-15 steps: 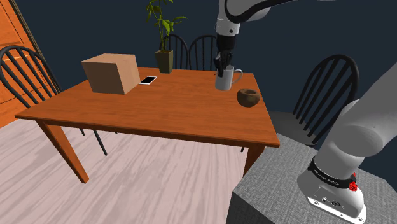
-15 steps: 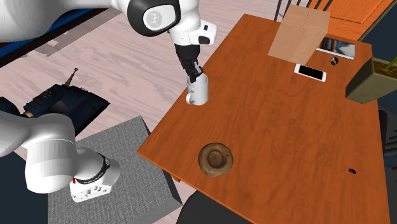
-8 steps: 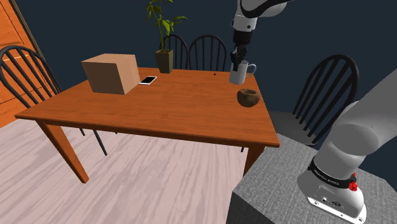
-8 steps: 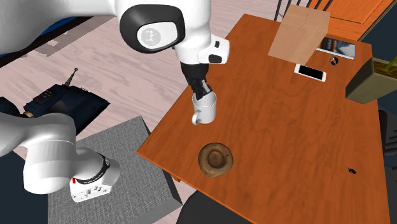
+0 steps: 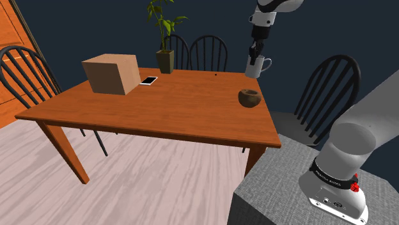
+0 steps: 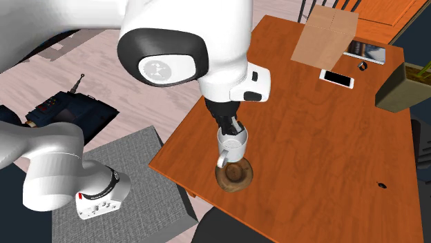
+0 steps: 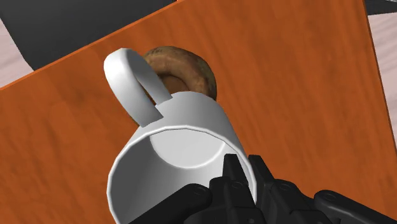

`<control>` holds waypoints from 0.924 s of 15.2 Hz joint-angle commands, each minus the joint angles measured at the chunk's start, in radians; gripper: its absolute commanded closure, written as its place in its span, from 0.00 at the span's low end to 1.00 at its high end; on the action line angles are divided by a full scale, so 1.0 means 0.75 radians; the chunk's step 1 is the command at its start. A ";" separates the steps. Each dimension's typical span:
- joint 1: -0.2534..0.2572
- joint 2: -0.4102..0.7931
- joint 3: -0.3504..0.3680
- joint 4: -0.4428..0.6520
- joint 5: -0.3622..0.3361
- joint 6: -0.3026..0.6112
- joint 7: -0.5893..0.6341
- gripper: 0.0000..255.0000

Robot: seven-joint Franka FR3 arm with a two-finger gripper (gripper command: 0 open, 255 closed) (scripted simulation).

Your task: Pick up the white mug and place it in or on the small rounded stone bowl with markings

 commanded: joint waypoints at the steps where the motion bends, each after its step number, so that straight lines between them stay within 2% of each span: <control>1: -0.023 0.008 -0.042 0.014 -0.008 -0.006 -0.065 1.00; 2: -0.040 0.020 -0.075 0.036 -0.012 -0.015 -0.113 1.00; 14: -0.043 0.033 -0.083 -0.167 -0.013 0.201 -0.117 1.00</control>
